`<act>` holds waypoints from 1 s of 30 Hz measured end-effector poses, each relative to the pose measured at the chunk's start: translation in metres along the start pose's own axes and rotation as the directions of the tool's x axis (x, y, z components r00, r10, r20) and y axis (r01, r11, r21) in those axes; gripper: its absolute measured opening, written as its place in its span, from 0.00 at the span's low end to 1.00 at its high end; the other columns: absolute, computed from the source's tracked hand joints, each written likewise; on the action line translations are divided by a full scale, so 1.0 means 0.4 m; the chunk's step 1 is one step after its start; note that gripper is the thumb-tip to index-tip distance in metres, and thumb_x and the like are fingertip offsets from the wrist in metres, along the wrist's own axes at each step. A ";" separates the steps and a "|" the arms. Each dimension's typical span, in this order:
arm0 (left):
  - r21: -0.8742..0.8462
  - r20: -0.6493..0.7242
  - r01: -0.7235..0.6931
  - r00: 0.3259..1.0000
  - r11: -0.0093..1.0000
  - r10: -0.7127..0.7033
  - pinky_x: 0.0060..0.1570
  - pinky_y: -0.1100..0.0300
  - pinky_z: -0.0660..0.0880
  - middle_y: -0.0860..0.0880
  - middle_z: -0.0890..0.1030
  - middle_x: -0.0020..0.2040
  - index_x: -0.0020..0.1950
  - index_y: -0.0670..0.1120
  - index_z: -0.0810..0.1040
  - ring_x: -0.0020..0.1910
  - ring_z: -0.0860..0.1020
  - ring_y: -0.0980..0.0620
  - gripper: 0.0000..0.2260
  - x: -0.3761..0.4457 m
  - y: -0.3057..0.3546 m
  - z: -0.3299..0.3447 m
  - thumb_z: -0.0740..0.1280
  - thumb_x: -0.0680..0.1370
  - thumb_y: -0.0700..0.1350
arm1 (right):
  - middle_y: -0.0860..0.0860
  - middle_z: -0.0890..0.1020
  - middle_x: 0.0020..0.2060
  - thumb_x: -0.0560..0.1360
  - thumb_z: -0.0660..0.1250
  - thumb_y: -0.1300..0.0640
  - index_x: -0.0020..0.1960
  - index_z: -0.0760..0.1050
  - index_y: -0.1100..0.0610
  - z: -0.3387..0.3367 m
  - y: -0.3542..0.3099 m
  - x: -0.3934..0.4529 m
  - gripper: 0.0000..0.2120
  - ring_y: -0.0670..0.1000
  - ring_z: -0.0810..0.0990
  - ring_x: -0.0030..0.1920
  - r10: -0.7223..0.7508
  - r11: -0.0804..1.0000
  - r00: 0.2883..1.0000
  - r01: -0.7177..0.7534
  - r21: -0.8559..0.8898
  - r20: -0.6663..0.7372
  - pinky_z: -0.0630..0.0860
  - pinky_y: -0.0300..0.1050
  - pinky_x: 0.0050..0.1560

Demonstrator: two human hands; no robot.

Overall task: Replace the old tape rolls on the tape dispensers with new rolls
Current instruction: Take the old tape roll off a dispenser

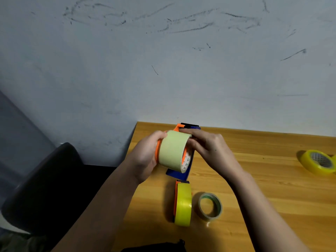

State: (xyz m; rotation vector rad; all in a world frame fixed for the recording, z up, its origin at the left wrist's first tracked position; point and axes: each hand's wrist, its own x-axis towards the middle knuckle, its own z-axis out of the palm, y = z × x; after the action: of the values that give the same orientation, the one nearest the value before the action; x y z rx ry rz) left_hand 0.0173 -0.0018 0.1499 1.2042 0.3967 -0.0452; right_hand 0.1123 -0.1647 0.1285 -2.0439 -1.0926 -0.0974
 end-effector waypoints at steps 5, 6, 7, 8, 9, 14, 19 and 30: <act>-0.035 0.014 -0.025 1.000 0.999 0.026 0.59 0.51 0.72 0.39 0.77 0.62 0.67 0.39 0.71 0.62 0.76 0.44 0.16 0.006 0.004 -0.007 0.55 0.82 0.44 | 0.44 0.84 0.51 0.77 0.61 0.46 0.63 0.78 0.50 0.006 0.014 0.002 0.18 0.42 0.82 0.50 -0.065 0.998 0.996 0.063 -0.027 -0.060 0.79 0.43 0.46; -0.045 0.014 -0.040 0.999 0.998 0.041 0.61 0.50 0.71 0.39 0.77 0.62 0.67 0.38 0.71 0.62 0.76 0.44 0.16 0.006 0.004 -0.004 0.55 0.82 0.43 | 0.44 0.84 0.51 0.77 0.63 0.49 0.62 0.79 0.49 0.011 0.016 0.007 0.16 0.42 0.82 0.49 -0.046 0.999 0.996 0.046 -0.011 -0.078 0.79 0.44 0.46; -0.068 0.007 -0.056 0.998 0.996 0.056 0.62 0.49 0.71 0.39 0.78 0.61 0.67 0.38 0.71 0.62 0.76 0.44 0.16 0.007 0.001 0.001 0.55 0.82 0.43 | 0.43 0.84 0.51 0.77 0.65 0.52 0.61 0.79 0.49 0.018 0.016 0.010 0.14 0.42 0.82 0.48 0.000 1.000 0.995 0.001 0.012 -0.103 0.79 0.46 0.46; -0.099 -0.015 -0.073 0.997 0.992 0.072 0.63 0.48 0.71 0.39 0.78 0.61 0.68 0.39 0.70 0.61 0.77 0.45 0.16 0.009 -0.005 0.007 0.55 0.82 0.43 | 0.42 0.84 0.51 0.76 0.66 0.55 0.60 0.78 0.48 0.028 0.014 0.011 0.13 0.43 0.83 0.47 0.069 0.996 0.988 -0.061 0.061 -0.139 0.79 0.48 0.47; -0.132 -0.052 -0.096 0.995 0.987 0.090 0.63 0.48 0.71 0.40 0.79 0.61 0.68 0.40 0.70 0.60 0.77 0.45 0.16 0.012 -0.011 0.012 0.56 0.82 0.44 | 0.42 0.83 0.51 0.76 0.67 0.56 0.60 0.77 0.47 0.040 0.007 0.008 0.13 0.44 0.83 0.47 0.159 0.981 0.967 -0.133 0.142 -0.198 0.80 0.49 0.48; -0.136 -0.214 -0.196 0.963 0.971 0.165 0.61 0.45 0.73 0.43 0.80 0.60 0.65 0.47 0.72 0.59 0.78 0.45 0.13 0.028 -0.022 0.024 0.56 0.82 0.44 | 0.46 0.79 0.38 0.76 0.68 0.52 0.47 0.76 0.56 0.106 -0.070 -0.019 0.07 0.45 0.77 0.39 0.465 0.743 0.873 -0.294 0.602 -0.148 0.75 0.48 0.43; -0.124 -0.246 -0.195 0.956 0.973 0.160 0.57 0.48 0.76 0.41 0.81 0.57 0.62 0.45 0.75 0.56 0.80 0.45 0.14 0.021 -0.035 0.014 0.54 0.83 0.47 | 0.48 0.79 0.36 0.70 0.75 0.61 0.48 0.77 0.58 0.108 -0.085 -0.013 0.10 0.45 0.76 0.37 0.462 0.687 0.884 -0.309 0.658 -0.068 0.76 0.40 0.40; 0.167 -0.264 -0.256 0.919 0.952 0.293 0.46 0.56 0.79 0.47 0.82 0.48 0.47 0.51 0.76 0.49 0.81 0.48 0.11 0.011 -0.039 0.010 0.55 0.83 0.43 | 0.49 0.76 0.34 0.71 0.72 0.67 0.44 0.76 0.59 0.097 -0.070 -0.027 0.07 0.40 0.73 0.34 0.435 0.652 0.897 -0.253 0.715 -0.080 0.72 0.33 0.33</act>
State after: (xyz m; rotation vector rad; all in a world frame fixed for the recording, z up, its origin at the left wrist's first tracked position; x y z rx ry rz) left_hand 0.0188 -0.0105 0.1355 1.3908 0.4784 0.3564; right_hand 0.0741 -0.1370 0.1152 -1.4525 -0.4415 0.2265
